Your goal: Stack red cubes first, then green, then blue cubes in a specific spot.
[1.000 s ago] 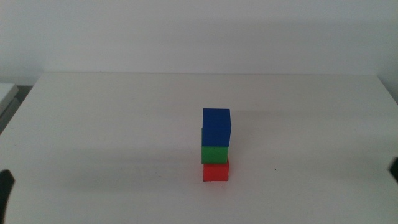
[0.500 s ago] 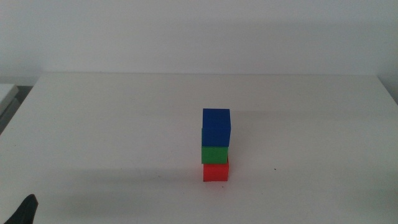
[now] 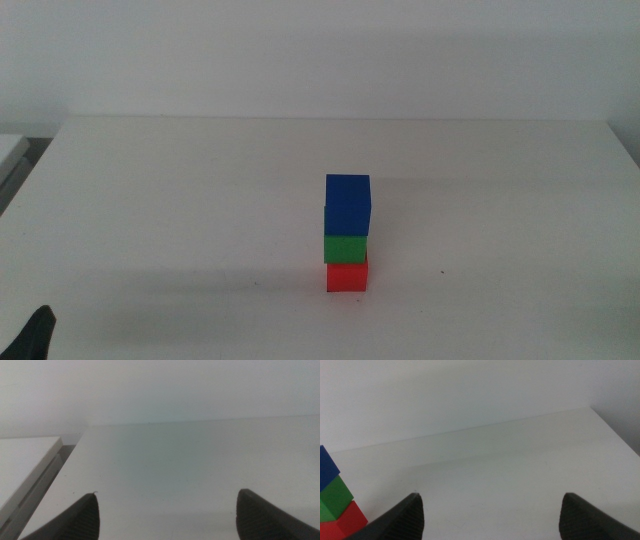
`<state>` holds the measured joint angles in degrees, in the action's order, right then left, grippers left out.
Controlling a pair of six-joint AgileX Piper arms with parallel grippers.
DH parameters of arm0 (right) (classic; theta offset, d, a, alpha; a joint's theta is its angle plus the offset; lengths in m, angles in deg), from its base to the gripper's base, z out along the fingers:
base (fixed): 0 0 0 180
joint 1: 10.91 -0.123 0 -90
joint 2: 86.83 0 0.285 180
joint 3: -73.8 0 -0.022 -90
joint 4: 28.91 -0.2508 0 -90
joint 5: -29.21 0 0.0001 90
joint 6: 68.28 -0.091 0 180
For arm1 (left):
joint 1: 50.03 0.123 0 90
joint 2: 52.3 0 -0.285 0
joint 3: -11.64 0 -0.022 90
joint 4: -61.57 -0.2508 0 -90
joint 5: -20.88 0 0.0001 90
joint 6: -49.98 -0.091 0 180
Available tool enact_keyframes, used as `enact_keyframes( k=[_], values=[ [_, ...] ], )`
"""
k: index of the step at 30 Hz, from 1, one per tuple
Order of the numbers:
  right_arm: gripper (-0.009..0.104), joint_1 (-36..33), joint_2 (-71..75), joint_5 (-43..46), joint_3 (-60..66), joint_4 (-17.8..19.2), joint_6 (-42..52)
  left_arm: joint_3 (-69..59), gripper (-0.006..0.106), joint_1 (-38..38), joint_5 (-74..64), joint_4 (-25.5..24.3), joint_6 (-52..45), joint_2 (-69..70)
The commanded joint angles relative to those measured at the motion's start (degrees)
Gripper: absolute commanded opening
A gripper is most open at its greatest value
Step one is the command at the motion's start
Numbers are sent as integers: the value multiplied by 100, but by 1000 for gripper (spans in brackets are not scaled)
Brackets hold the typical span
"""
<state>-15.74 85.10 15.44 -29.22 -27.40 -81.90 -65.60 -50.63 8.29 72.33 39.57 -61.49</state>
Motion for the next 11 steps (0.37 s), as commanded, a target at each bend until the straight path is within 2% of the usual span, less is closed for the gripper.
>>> enact_keyframes(
  k=[1, 11],
  values=[
    [90, 30, 29, 47, 23, 49, 37, 2, 94, 2, 84, -25, 13, 127],
    [90, 30, 29, 47, 23, 49, 37, 2, 94, 76, 152, -25, 13, 141]
  ],
)
